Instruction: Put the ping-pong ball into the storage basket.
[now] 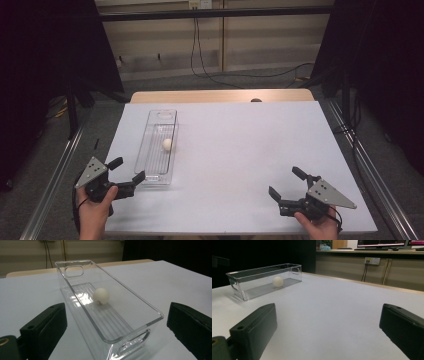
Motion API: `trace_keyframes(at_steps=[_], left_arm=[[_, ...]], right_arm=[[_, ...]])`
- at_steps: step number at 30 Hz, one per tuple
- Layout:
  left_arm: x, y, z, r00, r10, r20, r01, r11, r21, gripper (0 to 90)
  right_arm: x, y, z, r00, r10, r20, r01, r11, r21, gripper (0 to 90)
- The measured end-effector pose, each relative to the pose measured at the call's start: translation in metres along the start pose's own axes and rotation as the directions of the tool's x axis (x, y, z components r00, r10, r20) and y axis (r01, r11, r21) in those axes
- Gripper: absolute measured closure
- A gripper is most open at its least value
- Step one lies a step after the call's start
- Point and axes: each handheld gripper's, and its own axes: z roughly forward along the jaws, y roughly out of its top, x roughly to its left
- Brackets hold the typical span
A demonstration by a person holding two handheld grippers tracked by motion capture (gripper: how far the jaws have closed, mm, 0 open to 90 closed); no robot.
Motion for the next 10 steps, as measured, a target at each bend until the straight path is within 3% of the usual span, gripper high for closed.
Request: trace_keyframes(at_steps=[3, 10], left_arm=[[-0.0002, -0.0019, -0.0021, 0.9998, -0.018, -0.003, 0.018, 0.9997, -0.019, 2.8], [-0.0012, -0.0022, -0.0036, 0.9999, -0.014, 0.009, 0.014, 0.9994, -0.032, 2.7]], right_arm=[[-0.0004, 0.0001, -0.0001, 1.0, -0.002, -0.001, 0.002, 1.0, 0.001, 1.0], [-0.0007, -0.0007, 0.0018, 1.0, 0.004, 0.003, -0.004, 1.0, 0.004, 1.0]])
